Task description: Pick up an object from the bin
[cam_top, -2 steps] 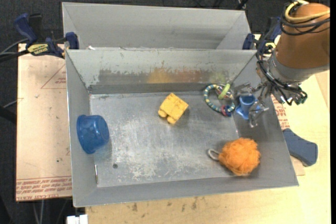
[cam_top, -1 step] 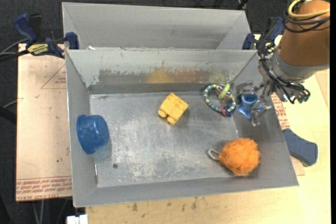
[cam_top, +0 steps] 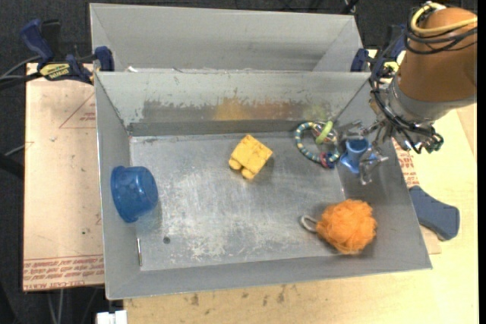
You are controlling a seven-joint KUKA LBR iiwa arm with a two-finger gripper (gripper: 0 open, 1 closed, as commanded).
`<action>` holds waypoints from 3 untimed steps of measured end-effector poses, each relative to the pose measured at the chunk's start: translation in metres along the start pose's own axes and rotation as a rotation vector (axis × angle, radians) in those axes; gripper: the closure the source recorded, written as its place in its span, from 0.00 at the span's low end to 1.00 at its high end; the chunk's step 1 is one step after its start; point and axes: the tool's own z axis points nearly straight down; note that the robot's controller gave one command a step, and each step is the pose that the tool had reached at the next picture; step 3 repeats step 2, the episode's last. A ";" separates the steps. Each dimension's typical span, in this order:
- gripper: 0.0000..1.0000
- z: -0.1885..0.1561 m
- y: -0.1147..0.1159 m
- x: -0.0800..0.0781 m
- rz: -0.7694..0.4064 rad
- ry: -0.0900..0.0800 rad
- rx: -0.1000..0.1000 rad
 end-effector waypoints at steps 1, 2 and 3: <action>1.00 0.006 0.006 0.005 0.003 0.021 -0.018; 1.00 0.021 0.005 0.003 0.024 0.000 -0.001; 1.00 0.021 0.005 0.003 0.024 0.000 -0.001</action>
Offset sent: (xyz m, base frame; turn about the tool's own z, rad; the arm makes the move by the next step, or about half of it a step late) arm -0.0142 0.0058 -0.1079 0.0550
